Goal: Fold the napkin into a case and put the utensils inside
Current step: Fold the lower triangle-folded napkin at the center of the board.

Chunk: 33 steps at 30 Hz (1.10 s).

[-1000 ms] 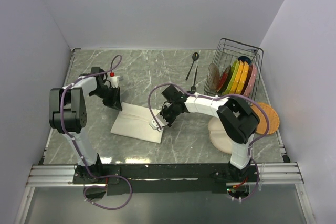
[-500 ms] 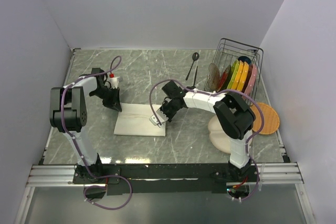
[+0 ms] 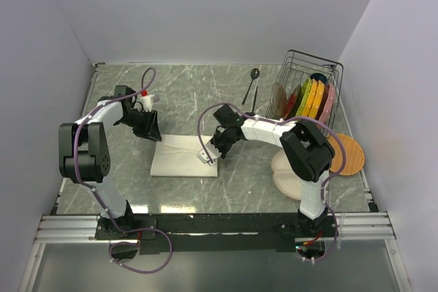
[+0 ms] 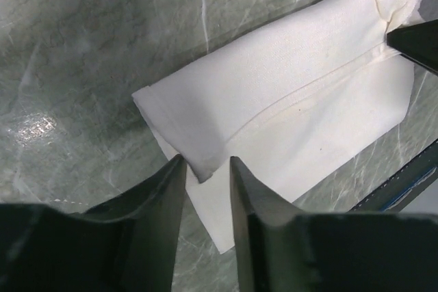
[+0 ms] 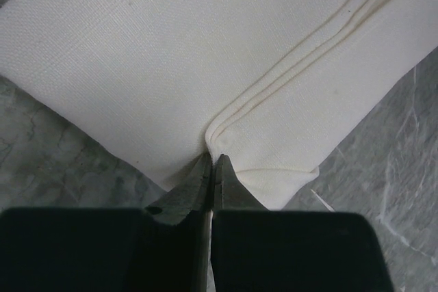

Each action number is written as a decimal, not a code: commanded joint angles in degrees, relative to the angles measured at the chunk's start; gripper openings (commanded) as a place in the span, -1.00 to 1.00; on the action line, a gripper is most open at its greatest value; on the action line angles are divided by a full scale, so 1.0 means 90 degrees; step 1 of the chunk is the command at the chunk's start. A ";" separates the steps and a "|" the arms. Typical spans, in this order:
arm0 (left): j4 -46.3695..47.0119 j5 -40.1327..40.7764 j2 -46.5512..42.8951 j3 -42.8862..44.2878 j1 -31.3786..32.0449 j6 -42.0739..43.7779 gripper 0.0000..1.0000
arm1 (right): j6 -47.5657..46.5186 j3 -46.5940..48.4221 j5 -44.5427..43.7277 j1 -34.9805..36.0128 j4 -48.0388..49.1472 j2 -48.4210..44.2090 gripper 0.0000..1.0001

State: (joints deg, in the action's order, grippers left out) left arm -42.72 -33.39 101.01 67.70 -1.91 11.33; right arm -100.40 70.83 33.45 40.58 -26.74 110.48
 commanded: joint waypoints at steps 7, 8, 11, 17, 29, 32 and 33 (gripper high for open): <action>0.0225 -0.1397 -0.0344 -0.0344 0.0007 0.0039 0.10 | -0.0407 0.0031 0.0062 -0.0153 -0.0271 -0.0361 -1.00; 0.0206 -0.1562 -0.0432 -0.0364 -0.0002 0.0117 0.08 | -0.0417 0.0040 0.0062 -0.0153 -0.0281 -0.0361 -1.00; -0.0057 -0.1759 -0.0491 -0.0394 0.0037 0.0556 0.06 | -0.0436 0.0031 0.0043 -0.0153 -0.0290 -0.0342 -1.00; -0.0507 -0.1125 -0.0297 -0.0345 0.0066 0.1045 0.05 | -0.0475 -0.0047 0.0023 -0.0163 -0.0300 -0.0390 -1.00; -0.1064 -0.0667 -0.0267 -0.0579 0.0359 0.1895 0.03 | -0.0563 -0.0008 0.0043 -0.0182 -0.0349 -0.0381 -1.00; -0.0947 -0.0451 -0.0189 -0.0764 0.0447 0.1856 -0.01 | -0.0573 0.0030 0.0082 -0.0202 -0.0407 -0.0429 -1.00; -0.0850 -0.0219 -0.0179 -0.0794 0.0495 0.1808 -0.03 | -0.0583 0.0031 0.0082 -0.0221 -0.0427 -0.0458 -1.00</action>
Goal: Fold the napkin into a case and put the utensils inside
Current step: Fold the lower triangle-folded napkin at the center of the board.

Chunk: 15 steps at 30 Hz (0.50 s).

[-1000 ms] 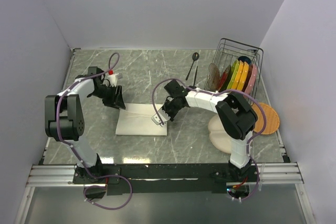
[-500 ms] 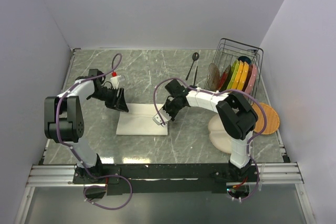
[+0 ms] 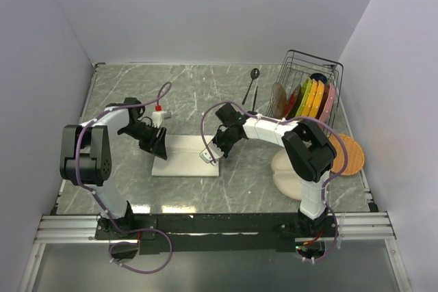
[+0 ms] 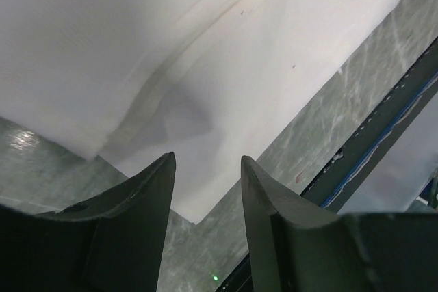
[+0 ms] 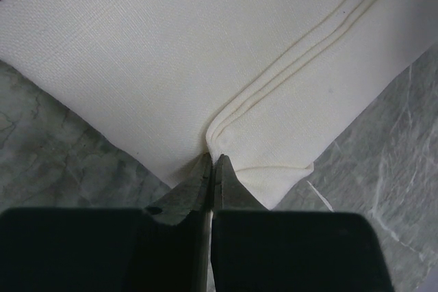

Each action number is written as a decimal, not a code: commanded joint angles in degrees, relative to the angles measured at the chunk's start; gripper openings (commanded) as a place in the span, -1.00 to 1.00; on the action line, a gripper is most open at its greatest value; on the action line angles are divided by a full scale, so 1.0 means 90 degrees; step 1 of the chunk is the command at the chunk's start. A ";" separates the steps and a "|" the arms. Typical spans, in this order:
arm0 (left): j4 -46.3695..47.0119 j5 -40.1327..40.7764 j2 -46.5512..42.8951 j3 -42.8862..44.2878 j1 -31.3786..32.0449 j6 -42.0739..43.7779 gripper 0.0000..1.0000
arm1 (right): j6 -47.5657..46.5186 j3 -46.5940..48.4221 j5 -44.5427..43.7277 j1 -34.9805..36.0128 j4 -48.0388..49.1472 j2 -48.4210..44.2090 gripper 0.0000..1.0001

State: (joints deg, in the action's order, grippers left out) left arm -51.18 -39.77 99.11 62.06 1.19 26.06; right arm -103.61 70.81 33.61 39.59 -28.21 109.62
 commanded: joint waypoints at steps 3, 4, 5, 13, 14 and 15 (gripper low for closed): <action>0.0227 0.0716 0.0042 -0.0236 0.0161 -0.0102 -0.04 | -0.0265 0.0043 0.0114 -0.0132 -0.0332 -0.0422 -1.00; 0.0218 0.0756 0.0062 -0.0245 0.0161 -0.0122 -0.05 | -0.0294 0.0053 0.0133 -0.0151 -0.0391 -0.0432 -1.00; 0.0218 0.0786 0.0091 -0.0245 0.0170 -0.0132 -0.05 | -0.0304 0.0062 0.0143 -0.0161 -0.0401 -0.0442 -1.00; 0.0325 0.1020 0.0169 -0.0285 0.0161 -0.0298 -0.08 | -0.0577 0.0092 0.0319 -0.0259 -0.0762 -0.0579 -1.00; 0.0335 0.1030 0.0179 -0.0285 0.0161 -0.0318 -0.08 | -0.0684 0.0043 0.0309 -0.0278 -0.0791 -0.0588 -1.00; 0.0335 0.1040 0.0189 -0.0275 0.0170 -0.0337 -0.08 | -0.0743 -0.0015 0.0299 -0.0269 -0.0811 -0.0598 -1.00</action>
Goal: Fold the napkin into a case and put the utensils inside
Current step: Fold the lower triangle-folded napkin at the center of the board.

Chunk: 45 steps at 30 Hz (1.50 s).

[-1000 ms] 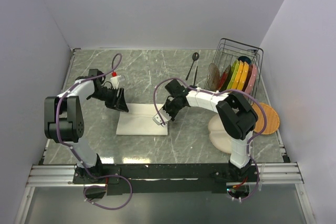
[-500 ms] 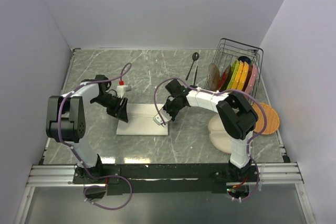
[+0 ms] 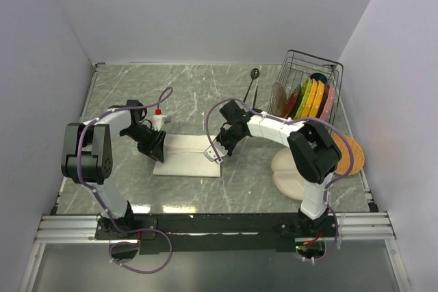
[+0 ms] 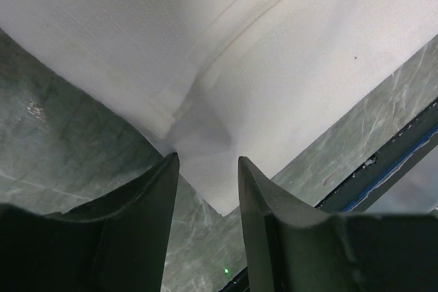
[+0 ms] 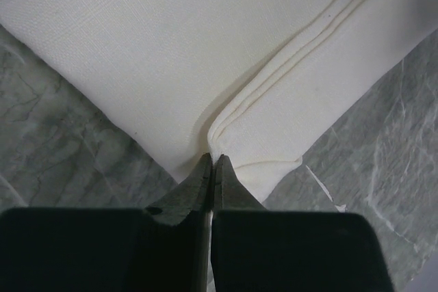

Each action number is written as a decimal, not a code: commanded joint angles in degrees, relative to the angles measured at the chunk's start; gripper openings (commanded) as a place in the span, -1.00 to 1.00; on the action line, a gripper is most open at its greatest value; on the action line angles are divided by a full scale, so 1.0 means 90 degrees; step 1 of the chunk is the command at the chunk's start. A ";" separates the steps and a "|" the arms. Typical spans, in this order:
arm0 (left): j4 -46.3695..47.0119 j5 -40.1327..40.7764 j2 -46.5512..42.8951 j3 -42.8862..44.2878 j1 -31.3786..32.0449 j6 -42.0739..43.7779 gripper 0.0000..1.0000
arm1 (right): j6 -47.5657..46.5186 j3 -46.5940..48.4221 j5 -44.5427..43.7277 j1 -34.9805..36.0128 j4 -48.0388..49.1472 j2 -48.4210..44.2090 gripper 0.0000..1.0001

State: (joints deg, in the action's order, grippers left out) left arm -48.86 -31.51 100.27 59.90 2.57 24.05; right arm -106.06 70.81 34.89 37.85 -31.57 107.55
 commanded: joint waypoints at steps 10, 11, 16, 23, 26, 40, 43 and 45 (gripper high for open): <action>-0.0060 -0.0794 -0.0396 0.0190 -0.0177 0.0072 -0.14 | -0.1008 -0.0612 -0.0107 -0.0094 0.0041 -0.0095 -1.00; -0.0030 -0.1038 -0.0563 0.0258 -0.0265 0.0033 -0.13 | -0.1066 -0.0621 -0.0117 -0.0084 0.0051 -0.0046 -1.00; 0.0749 -0.0953 -0.1160 0.0678 -0.0383 -0.0650 -0.01 | -0.1086 -0.0572 -0.0127 -0.0094 0.0100 0.0013 -1.00; 0.0829 -0.0533 -0.0594 0.0855 -0.0042 -0.0953 0.04 | -0.1057 -0.0621 -0.0166 -0.0123 0.0149 -0.0026 -1.00; 0.1053 -0.0318 -0.0477 0.0728 0.0124 -0.1216 -0.04 | -0.1067 -0.0689 -0.0157 -0.0143 0.0226 -0.0036 -1.00; 0.0723 0.0893 0.0558 0.0776 0.0506 -0.1393 -0.50 | -0.1096 -0.0612 -0.0283 -0.0250 0.0549 0.0169 -1.00; 0.0615 0.1000 0.0743 0.0864 0.0525 -0.1374 -0.55 | -0.1087 -0.0572 -0.0313 -0.0279 0.0676 0.0199 -0.97; 0.0585 0.1040 0.0821 0.0874 0.0535 -0.1384 -0.58 | -0.1087 -0.0611 -0.0303 -0.0318 0.0724 0.0150 -0.83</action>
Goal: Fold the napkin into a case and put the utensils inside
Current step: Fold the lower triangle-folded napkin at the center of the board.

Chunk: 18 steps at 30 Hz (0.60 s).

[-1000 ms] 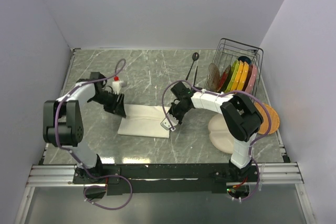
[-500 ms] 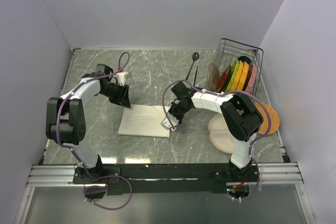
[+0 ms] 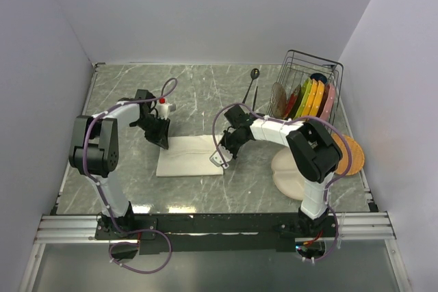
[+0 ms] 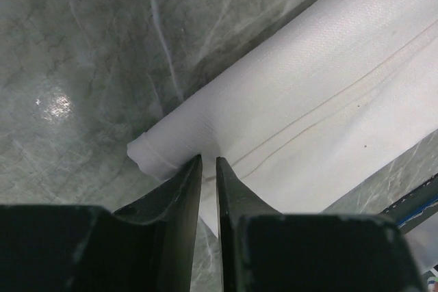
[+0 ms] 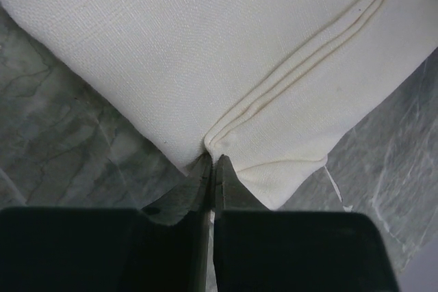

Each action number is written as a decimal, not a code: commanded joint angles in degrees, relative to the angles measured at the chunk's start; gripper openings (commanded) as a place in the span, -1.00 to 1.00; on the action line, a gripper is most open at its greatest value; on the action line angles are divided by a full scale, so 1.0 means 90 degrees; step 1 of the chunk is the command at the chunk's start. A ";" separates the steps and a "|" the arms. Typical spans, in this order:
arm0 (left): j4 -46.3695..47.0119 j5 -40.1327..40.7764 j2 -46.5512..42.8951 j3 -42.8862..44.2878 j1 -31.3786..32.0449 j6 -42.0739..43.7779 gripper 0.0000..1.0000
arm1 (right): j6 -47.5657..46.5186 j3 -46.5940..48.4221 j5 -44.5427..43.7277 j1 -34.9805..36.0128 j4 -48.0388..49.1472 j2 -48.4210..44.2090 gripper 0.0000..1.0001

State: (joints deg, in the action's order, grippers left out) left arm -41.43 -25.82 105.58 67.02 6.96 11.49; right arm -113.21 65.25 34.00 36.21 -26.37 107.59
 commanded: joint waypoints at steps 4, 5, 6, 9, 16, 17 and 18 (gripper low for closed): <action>-0.0240 0.0438 0.0271 0.0043 0.0057 -0.0036 -0.68 | -0.0331 -0.0258 -0.0155 -0.0214 0.0274 -0.0225 -0.60; -0.0240 0.0428 0.0281 0.0053 0.0057 -0.0046 -0.69 | -0.0322 -0.0307 -0.0155 -0.0214 0.0293 -0.0303 -0.51; -0.0250 0.0447 0.0300 0.0053 0.0057 -0.0046 -0.70 | -0.0273 -0.0365 -0.0135 -0.0234 0.0293 -0.0381 -0.27; -0.0231 0.0447 0.0300 0.0063 0.0066 -0.0075 -0.72 | 0.0019 -0.0317 -0.0048 -0.0244 0.0138 -0.0665 0.36; -0.0133 0.0408 0.0251 -0.0025 0.0066 -0.0124 -0.75 | 0.1023 -0.0025 0.0498 -0.0331 -0.0370 -0.1427 0.52; -0.0133 0.0389 0.0251 -0.0025 0.0066 -0.0124 -0.75 | 0.1248 0.0053 0.0587 -0.0351 -0.0438 -0.1476 0.52; -0.0133 0.0389 0.0251 -0.0025 0.0066 -0.0134 -0.75 | 0.1860 0.0277 0.0655 -0.0361 -0.0516 -0.1553 0.52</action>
State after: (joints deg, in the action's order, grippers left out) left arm -41.95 -24.75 106.34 67.81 7.05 10.74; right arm -107.31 62.78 35.07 33.65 -26.37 98.45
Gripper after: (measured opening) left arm 0.127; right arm 0.757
